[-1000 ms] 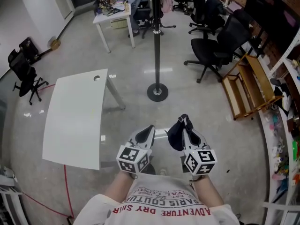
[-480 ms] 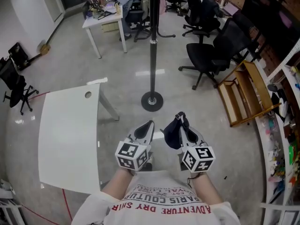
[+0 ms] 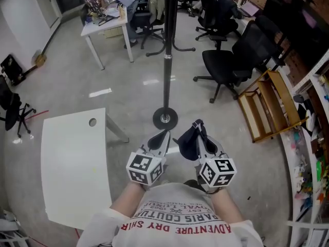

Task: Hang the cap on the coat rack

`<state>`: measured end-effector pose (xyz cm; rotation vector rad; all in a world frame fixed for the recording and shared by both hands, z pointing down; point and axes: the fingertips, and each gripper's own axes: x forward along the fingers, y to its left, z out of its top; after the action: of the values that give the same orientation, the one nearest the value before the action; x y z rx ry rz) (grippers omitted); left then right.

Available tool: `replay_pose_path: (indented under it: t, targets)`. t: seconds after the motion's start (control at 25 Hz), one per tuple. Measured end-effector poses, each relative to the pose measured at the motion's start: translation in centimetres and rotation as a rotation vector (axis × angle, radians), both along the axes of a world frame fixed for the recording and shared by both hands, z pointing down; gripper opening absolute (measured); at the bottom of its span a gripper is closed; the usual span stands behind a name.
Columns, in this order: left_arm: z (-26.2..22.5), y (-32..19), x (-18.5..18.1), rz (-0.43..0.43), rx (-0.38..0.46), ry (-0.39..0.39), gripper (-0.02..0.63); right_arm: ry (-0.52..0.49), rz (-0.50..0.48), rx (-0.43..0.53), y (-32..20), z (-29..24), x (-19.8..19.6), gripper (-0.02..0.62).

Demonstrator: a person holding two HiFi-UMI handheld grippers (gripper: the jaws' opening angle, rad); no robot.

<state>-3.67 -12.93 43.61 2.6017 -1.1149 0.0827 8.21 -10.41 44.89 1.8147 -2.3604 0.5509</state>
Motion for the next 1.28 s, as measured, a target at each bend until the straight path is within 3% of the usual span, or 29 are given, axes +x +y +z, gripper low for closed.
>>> replay_pose_path:
  t: [0.44, 0.8, 1.28]
  targets:
    - [1.0, -11.0, 1.7, -0.106, -0.006, -0.016, 0.005, -0.012, -0.065, 0.007, -12.4, 0.9, 3.5, 0.02]
    - [-1.4, -20.5, 7.6, -0.193, 0.05, -0.03, 0.005, -0.029, -0.208, 0.007, -23.6, 0.2, 8.2, 0.02]
    - [-0.3, -30.8, 13.1, -0.325, 0.029, -0.039, 0.005, 0.02, -0.338, 0.062, -37.0, -1.0, 13.8, 0.02]
